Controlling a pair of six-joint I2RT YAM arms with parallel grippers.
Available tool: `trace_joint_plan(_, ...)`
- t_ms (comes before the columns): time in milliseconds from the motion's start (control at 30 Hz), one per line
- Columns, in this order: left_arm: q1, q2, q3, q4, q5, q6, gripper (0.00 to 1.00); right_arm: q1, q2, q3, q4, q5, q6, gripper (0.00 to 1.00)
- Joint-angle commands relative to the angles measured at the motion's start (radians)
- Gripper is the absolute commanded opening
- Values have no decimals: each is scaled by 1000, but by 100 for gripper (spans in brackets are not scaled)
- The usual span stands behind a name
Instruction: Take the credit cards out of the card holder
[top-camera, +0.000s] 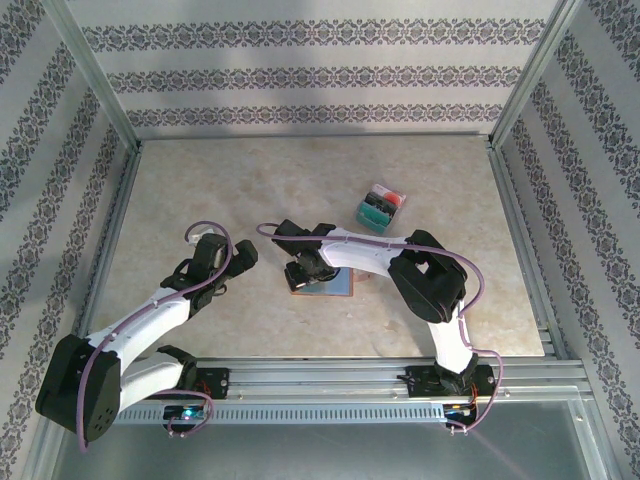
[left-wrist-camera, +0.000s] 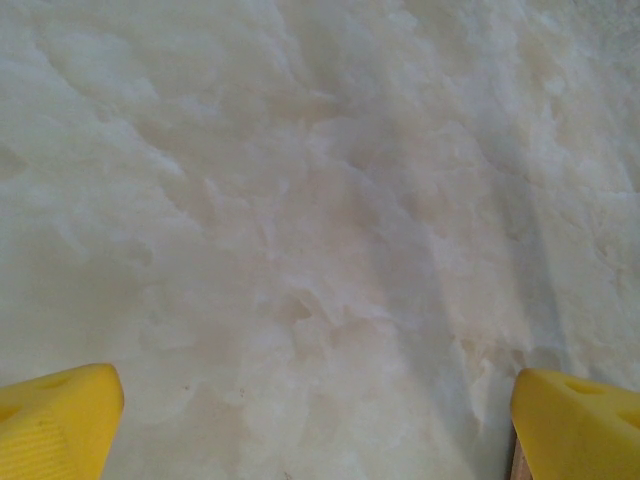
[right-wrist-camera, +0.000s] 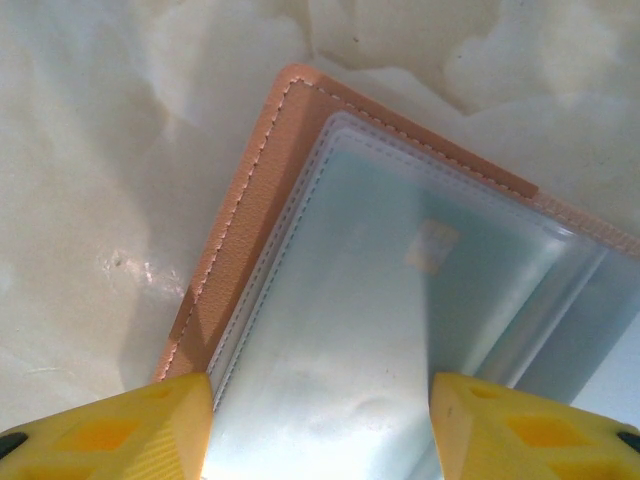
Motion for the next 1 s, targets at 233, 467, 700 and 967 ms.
trace_joint_plan(233,19,-14,18,-15,9,11,99,3,44,-19,-35,27,3,51)
trace_joint_plan(467,19,-28,17,-23,4,16,99,3,36,-25,-41,42,-1,33)
trace_joint_plan(700,19,-43,40,-45,10,54,99,3,-31,-12,-77,115,-12,27)
trace_joint_plan(967,19,-64,69,-69,2,86,99,0,-87,-34,-116,204,-12,31)
